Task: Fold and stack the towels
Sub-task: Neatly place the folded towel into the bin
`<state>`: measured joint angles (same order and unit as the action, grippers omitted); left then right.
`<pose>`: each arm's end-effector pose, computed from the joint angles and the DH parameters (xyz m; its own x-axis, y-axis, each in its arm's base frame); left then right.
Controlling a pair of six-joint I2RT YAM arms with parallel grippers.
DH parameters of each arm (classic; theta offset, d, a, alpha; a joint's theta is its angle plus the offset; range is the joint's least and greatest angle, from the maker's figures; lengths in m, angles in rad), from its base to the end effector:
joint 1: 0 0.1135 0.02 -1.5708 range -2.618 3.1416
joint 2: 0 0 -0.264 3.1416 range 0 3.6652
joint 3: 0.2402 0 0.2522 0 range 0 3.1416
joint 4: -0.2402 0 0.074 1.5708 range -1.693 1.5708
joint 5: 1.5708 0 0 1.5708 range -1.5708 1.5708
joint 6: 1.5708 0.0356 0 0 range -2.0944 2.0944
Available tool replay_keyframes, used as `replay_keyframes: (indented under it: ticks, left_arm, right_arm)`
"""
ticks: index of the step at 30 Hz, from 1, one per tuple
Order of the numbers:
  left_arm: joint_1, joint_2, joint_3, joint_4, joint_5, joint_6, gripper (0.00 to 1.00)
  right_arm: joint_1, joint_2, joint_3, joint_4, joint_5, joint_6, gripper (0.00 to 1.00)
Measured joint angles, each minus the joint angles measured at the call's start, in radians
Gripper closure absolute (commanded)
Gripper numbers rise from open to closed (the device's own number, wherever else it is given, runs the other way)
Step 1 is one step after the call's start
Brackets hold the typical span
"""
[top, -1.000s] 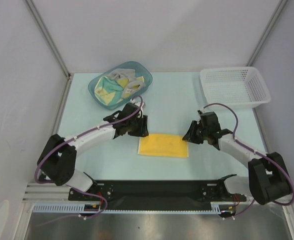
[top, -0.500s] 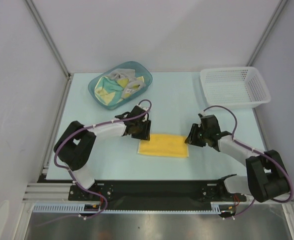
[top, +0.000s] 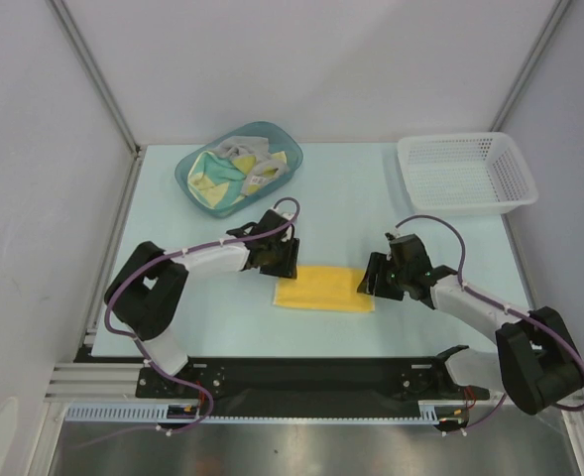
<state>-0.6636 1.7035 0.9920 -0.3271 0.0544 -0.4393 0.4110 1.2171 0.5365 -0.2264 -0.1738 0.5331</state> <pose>0.2629 -0.2080 0.1663 -0.8852 0.1531 -0.4393 0.2876 0.9223 -0.2582 0.2028 0.0951 0.1677 -0.8715 0.1662 -0.4614 -0.0560 0.9009 0.4304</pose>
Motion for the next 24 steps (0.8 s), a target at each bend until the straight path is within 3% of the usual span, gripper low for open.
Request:
replay_keyframes:
  ticks: [7, 16, 24]
  left_arm:
    - [0.0, -0.028, -0.042, 0.014, -0.007, -0.005, 0.49]
    - [0.0, -0.042, -0.065, 0.034, -0.019, -0.015, 0.49]
    - [0.0, -0.049, -0.079, 0.05, -0.024, -0.032, 0.49]
  right_arm:
    - [0.051, 0.023, -0.028, 0.022, 0.032, 0.038, 0.44]
    - [0.078, 0.041, -0.046, 0.089, 0.034, 0.062, 0.54]
    - [0.08, 0.055, -0.048, 0.098, 0.038, 0.066, 0.74]
